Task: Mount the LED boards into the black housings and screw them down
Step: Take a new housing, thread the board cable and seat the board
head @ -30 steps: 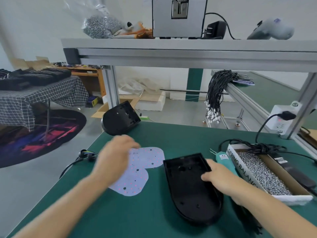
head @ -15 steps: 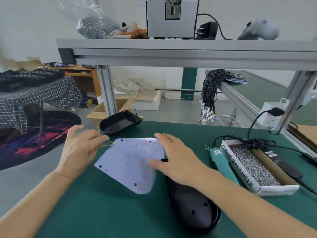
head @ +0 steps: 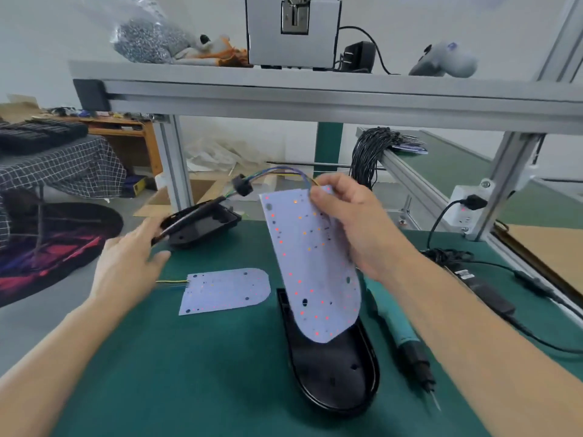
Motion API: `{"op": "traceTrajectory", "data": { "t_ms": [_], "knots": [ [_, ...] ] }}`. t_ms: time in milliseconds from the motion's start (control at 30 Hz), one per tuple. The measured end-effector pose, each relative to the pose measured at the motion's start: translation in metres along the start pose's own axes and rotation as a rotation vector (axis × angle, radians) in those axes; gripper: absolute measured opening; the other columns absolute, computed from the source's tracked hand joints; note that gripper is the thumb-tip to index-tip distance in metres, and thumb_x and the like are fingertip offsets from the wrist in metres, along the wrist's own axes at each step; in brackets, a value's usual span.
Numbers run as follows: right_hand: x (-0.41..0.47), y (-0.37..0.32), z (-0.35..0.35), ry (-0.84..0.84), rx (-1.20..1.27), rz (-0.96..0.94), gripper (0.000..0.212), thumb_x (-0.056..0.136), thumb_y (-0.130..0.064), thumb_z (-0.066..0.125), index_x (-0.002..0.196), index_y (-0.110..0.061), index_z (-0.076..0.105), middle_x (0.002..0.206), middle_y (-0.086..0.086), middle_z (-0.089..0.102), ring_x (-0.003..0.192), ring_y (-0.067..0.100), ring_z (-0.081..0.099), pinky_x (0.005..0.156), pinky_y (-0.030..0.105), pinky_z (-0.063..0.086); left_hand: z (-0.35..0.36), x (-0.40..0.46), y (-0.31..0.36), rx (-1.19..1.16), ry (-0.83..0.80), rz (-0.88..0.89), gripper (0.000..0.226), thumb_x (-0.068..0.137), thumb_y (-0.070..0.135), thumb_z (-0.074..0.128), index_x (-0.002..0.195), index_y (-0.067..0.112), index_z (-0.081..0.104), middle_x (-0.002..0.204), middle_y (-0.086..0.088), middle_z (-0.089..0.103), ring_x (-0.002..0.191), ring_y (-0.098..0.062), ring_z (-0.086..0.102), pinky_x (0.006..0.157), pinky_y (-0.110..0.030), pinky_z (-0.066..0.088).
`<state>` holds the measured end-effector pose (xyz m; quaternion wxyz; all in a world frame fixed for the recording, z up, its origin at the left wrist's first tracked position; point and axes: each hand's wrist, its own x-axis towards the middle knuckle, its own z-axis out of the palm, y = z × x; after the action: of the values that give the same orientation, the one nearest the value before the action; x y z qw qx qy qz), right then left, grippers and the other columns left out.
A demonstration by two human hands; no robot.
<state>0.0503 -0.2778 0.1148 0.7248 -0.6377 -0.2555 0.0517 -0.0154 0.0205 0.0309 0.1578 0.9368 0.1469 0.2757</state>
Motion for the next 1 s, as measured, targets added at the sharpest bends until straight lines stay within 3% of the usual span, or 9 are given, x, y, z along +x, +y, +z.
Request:
{"op": "traceTrajectory", "data": {
  "t_ms": [133,233,367,500,567,633,700,867,1000],
  "knots": [
    [-0.029,0.013,-0.071,-0.012,-0.435,0.208,0.010,0.091,-0.015,0.061,0.084,-0.022,0.058,0.067,-0.007,0.052,0.057,0.007,0.046,0.052,0.018,0.038,0.004,0.006,-0.014,0.077,0.026,-0.245,0.027,0.090,-0.001,0.052,0.111,0.007,0.067,0.098,-0.027,0.066,0.091,-0.046,0.059,0.080,-0.049,0.045],
    [-0.037,0.038,-0.092,-0.123,-0.903,0.408,0.006,0.091,-0.019,0.059,0.089,-0.017,0.054,0.082,-0.004,0.051,0.072,0.013,0.046,0.061,0.026,0.034,0.001,0.020,0.038,0.051,0.298,0.128,0.037,0.076,-0.015,0.051,0.105,0.000,0.069,0.079,-0.026,0.058,0.079,-0.045,0.054,0.070,-0.051,0.043],
    [-0.041,0.055,-0.103,-0.209,-0.940,0.554,0.019,0.091,-0.008,0.055,0.073,-0.011,0.051,0.073,0.005,0.047,0.067,0.016,0.042,0.064,0.028,0.033,-0.005,0.011,0.142,-0.026,0.482,0.758,0.042,0.069,-0.017,0.051,0.097,0.013,0.061,0.066,-0.015,0.052,0.072,-0.031,0.049,0.072,-0.040,0.029],
    [-0.036,0.041,-0.115,0.028,-1.052,0.383,0.034,0.091,0.004,0.045,0.064,-0.016,0.048,0.063,-0.001,0.048,0.059,0.017,0.041,0.048,0.014,0.031,0.016,-0.032,0.195,0.044,0.411,1.204,0.035,0.084,-0.004,0.037,0.075,0.011,0.067,0.066,-0.006,0.048,0.073,-0.024,0.043,0.074,-0.036,0.031],
    [-0.028,0.022,-0.125,0.279,-1.116,0.279,0.029,0.094,0.003,0.040,0.097,-0.011,0.065,0.097,0.005,0.065,0.078,0.022,0.057,0.063,0.015,0.043,0.029,-0.051,0.198,0.094,0.332,1.381,0.026,0.086,0.001,0.046,0.070,0.013,0.062,0.066,-0.004,0.047,0.067,-0.024,0.050,0.075,-0.035,0.035],
    [-0.019,0.006,-0.131,0.413,-1.042,0.224,0.031,0.097,-0.005,0.040,0.122,0.001,0.058,0.125,0.016,0.061,0.110,0.031,0.057,0.095,0.034,0.044,0.039,-0.065,0.196,0.142,0.230,1.511,0.023,0.085,0.004,0.049,0.068,0.016,0.060,0.067,-0.001,0.048,0.066,-0.023,0.050,0.077,-0.033,0.038],
    [-0.016,0.000,-0.115,0.297,-0.871,0.286,0.038,0.099,-0.026,0.044,0.120,0.004,0.056,0.119,0.019,0.063,0.110,0.032,0.060,0.102,0.046,0.042,0.048,-0.077,0.199,0.188,0.147,1.594,0.022,0.084,0.007,0.053,0.067,0.019,0.061,0.069,0.002,0.051,0.068,-0.022,0.049,0.079,-0.031,0.037],
    [-0.017,0.034,-0.036,-0.186,-0.368,0.719,0.067,0.093,-0.043,0.056,0.143,-0.005,0.031,0.138,0.022,0.047,0.106,0.031,0.060,0.082,0.031,0.051,0.067,-0.095,0.210,0.190,0.015,1.709,0.017,0.081,0.016,0.058,0.067,0.025,0.063,0.072,0.006,0.056,0.070,-0.019,0.051,0.080,-0.028,0.038],
    [-0.009,0.049,-0.021,-0.002,0.027,0.845,0.015,0.099,-0.011,0.049,0.097,0.003,0.051,0.091,0.016,0.054,0.051,0.014,0.053,0.038,0.017,0.045,0.069,-0.101,0.205,0.170,0.020,1.587,0.022,0.083,0.016,0.053,0.089,0.028,0.069,0.087,0.006,0.064,0.087,-0.019,0.059,0.087,-0.030,0.039]
  ]
}}
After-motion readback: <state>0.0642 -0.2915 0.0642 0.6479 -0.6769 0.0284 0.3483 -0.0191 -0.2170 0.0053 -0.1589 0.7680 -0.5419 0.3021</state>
